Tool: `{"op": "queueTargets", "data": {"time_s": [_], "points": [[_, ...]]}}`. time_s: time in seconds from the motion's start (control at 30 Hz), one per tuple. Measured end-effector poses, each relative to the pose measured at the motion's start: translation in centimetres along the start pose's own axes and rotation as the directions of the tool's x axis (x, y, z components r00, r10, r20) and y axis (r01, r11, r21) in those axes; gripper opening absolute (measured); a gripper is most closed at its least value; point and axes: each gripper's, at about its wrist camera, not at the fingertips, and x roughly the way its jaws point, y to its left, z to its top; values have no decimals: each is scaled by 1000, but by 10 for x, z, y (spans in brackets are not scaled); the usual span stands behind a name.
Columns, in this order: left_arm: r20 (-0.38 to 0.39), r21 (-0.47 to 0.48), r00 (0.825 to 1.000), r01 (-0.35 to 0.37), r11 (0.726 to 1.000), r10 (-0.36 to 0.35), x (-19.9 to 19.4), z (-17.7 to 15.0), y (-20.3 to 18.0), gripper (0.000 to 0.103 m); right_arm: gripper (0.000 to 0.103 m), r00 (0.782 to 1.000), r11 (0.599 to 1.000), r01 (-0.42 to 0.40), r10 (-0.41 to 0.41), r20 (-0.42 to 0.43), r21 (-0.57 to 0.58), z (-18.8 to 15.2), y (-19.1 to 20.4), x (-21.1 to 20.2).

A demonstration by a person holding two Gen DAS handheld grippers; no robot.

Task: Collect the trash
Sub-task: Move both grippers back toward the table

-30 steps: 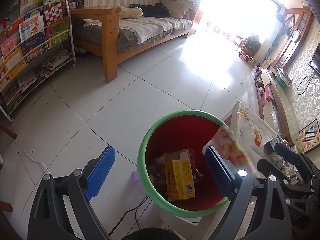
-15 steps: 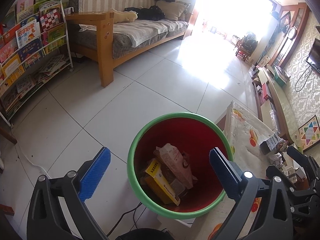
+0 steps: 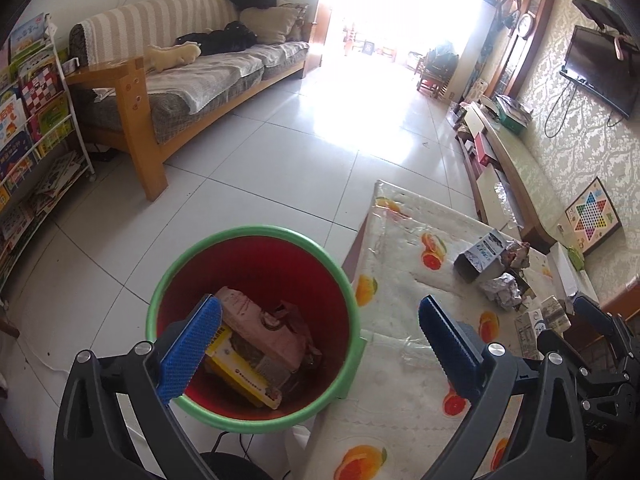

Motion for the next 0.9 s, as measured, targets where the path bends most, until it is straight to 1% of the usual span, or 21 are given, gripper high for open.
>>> {"op": "queueTargets", "data": {"time_s": [0.2, 0.33, 0.43, 0.53, 0.67, 0.9], "points": [[-32, 103, 997, 71, 992, -68, 10, -11, -72, 95, 98, 996, 993, 86, -87, 7, 82, -24, -68, -26], [-67, 166, 991, 123, 978, -113, 21, -20, -120, 95, 98, 991, 980, 134, -134, -10, 149, -43, -116, -38], [-91, 209, 987, 151, 966, -135, 31, -26, -152, 95, 98, 987, 968, 163, -161, -30, 190, -57, -146, -41], [-108, 250, 984, 167, 954, -143, 42, -29, -180, 95, 98, 984, 958, 178, -170, -53, 224, -72, -168, -40], [-147, 274, 977, 190, 943, -154, 62, -28, -209, 95, 98, 982, 950, 186, -169, -90, 251, -87, -190, -30], [-217, 324, 963, 226, 919, -160, 110, -22, -261, 95, 98, 981, 941, 172, -138, -135, 290, -96, -212, -7]]}}
